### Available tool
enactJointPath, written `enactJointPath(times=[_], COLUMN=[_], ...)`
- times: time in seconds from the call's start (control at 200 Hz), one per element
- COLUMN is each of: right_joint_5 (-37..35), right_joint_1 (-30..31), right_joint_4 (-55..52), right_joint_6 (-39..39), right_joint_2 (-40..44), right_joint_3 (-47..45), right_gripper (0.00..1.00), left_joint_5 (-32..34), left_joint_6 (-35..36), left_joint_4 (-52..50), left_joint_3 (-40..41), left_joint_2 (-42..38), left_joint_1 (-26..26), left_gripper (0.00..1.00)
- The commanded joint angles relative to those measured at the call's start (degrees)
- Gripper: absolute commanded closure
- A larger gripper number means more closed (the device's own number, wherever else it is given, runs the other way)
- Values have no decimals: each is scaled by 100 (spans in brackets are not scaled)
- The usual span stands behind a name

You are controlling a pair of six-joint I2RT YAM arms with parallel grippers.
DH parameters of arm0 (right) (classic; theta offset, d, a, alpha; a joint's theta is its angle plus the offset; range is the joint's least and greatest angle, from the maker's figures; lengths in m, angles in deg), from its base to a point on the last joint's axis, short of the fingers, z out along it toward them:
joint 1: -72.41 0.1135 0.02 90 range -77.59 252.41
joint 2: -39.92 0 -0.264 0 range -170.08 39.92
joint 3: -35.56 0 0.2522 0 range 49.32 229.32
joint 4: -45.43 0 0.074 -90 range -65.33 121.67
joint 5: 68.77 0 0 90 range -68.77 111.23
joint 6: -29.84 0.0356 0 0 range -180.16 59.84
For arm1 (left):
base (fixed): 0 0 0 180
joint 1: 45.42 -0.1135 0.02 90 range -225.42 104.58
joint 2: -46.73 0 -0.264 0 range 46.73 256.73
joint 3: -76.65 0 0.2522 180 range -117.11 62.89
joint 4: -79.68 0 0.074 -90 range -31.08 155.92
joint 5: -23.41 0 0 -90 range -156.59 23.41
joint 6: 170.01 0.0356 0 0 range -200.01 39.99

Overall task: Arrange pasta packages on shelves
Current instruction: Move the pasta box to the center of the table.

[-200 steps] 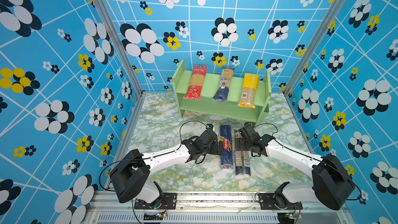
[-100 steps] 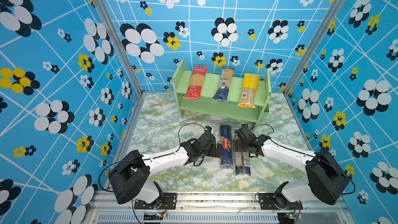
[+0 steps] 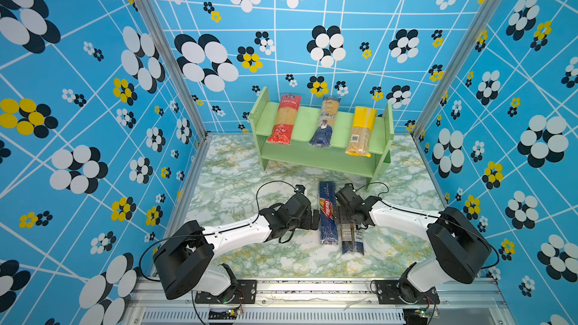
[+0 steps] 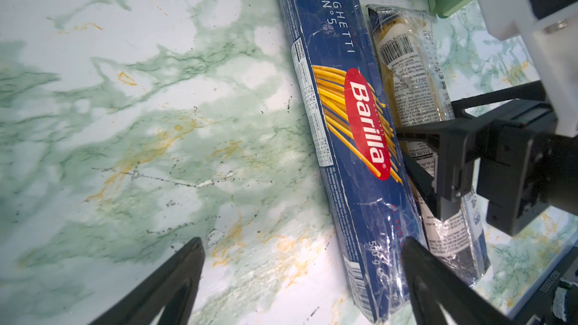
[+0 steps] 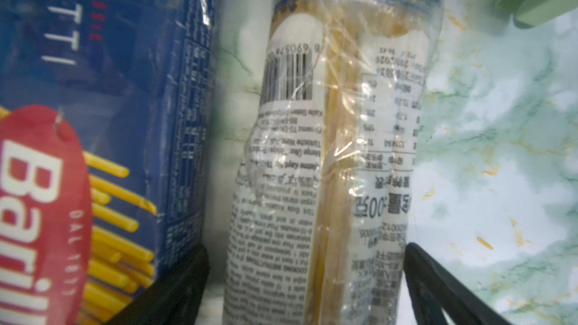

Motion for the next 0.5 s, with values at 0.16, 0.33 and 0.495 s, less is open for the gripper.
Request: enactJointPath(times=[0.16,0.33,0.495], right_joint_5=[-26,43,31], right_joint_1=[287,400,520], right_joint_4=[63,118,-7], right_joint_6=[148,174,133], right_joint_2=[-387,-676,-1000], right_joint_3=[631,921,1246], right_gripper=[1,1,1], left_joint_5=[90,84,135], left_joint_6=[-103,-79,-34], left_joint_4=[1,124,258], left_joint_3=[248,371,391], left_joint_2=[-209,-243,-287], left_joint_1=[33,44,134], left_gripper=[1,1,1])
